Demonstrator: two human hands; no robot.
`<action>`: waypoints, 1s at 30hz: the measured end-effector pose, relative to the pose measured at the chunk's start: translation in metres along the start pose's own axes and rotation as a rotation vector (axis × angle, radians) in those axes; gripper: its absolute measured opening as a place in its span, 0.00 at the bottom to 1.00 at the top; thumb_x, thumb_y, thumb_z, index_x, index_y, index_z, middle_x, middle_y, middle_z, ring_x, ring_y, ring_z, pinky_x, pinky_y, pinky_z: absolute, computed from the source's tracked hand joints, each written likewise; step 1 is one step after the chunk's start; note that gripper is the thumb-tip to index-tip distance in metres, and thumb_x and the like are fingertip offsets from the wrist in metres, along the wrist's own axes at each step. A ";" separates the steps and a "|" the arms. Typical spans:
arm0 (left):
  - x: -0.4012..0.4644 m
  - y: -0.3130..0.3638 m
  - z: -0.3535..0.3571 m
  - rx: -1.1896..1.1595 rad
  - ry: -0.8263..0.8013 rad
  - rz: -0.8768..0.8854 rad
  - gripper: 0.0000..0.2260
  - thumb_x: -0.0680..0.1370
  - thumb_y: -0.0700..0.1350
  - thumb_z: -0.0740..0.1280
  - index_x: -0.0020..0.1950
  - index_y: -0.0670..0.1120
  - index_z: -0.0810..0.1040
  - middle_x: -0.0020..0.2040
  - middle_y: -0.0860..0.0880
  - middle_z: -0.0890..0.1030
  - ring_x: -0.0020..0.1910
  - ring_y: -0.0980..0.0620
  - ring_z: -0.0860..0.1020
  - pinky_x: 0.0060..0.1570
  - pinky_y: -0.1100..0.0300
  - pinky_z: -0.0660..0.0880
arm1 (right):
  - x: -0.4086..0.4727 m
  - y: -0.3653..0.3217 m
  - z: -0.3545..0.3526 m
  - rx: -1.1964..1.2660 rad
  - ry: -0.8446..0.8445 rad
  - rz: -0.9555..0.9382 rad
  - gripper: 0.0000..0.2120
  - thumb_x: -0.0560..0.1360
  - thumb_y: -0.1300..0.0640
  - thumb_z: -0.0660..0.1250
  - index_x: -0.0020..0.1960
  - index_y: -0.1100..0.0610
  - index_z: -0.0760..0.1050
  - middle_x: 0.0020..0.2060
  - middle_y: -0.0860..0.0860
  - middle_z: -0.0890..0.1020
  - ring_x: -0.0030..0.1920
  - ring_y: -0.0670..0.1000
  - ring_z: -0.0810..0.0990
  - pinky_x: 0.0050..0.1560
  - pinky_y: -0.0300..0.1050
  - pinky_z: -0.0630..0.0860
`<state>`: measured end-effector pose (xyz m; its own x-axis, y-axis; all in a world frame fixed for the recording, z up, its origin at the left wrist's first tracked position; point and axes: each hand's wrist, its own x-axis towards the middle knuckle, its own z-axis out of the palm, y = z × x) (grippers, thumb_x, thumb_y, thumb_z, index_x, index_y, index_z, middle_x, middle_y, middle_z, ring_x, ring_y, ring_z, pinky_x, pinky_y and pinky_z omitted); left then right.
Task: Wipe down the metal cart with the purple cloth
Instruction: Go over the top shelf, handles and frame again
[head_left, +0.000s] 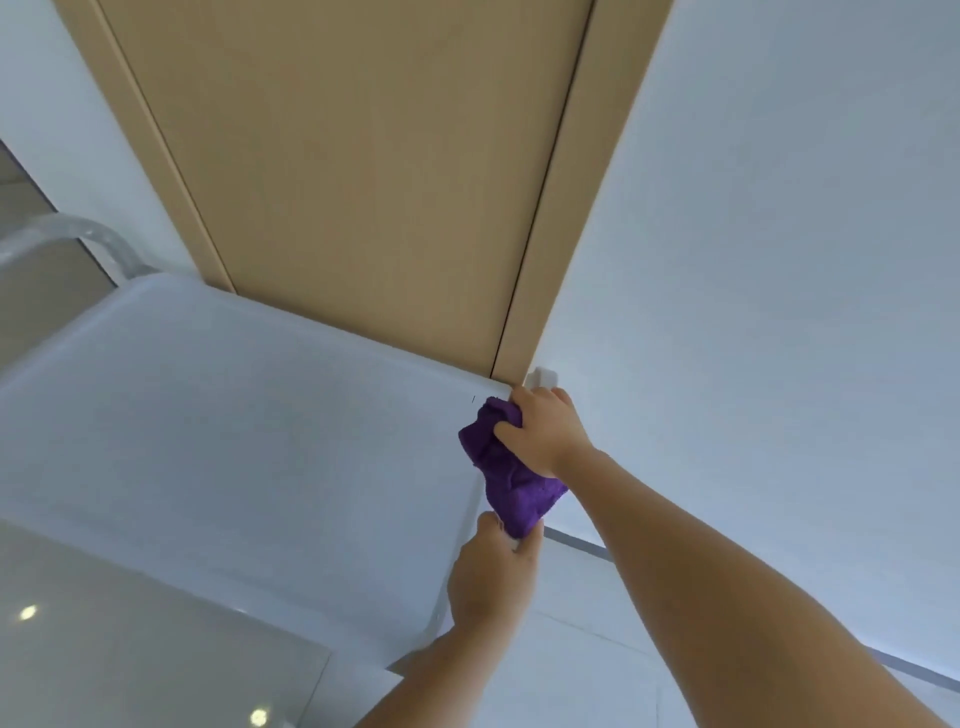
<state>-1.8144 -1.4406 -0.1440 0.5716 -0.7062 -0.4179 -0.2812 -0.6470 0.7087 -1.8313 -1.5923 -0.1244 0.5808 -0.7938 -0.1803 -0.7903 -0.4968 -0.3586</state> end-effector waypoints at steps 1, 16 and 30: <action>-0.001 -0.002 0.001 0.008 0.026 0.017 0.17 0.77 0.61 0.59 0.47 0.47 0.70 0.37 0.51 0.78 0.38 0.49 0.76 0.37 0.59 0.71 | -0.001 0.001 0.003 0.019 0.030 -0.003 0.10 0.73 0.50 0.61 0.42 0.58 0.69 0.39 0.54 0.75 0.47 0.57 0.69 0.51 0.46 0.66; -0.049 -0.049 -0.003 0.117 0.011 0.175 0.16 0.77 0.60 0.57 0.46 0.47 0.67 0.43 0.48 0.80 0.44 0.45 0.79 0.39 0.57 0.71 | -0.071 -0.007 0.029 0.139 0.099 0.058 0.08 0.72 0.52 0.61 0.39 0.56 0.66 0.40 0.53 0.74 0.49 0.56 0.67 0.47 0.46 0.65; -0.140 -0.135 -0.029 0.171 -0.023 0.306 0.18 0.79 0.60 0.54 0.40 0.48 0.67 0.32 0.52 0.73 0.35 0.47 0.73 0.37 0.57 0.70 | -0.200 -0.049 0.072 0.193 0.189 0.210 0.09 0.72 0.51 0.60 0.39 0.55 0.65 0.40 0.53 0.74 0.49 0.56 0.67 0.49 0.47 0.67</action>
<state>-1.8341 -1.2464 -0.1649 0.4236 -0.8800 -0.2150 -0.5629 -0.4417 0.6986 -1.8946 -1.3833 -0.1369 0.3483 -0.9318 -0.1023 -0.8269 -0.2540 -0.5018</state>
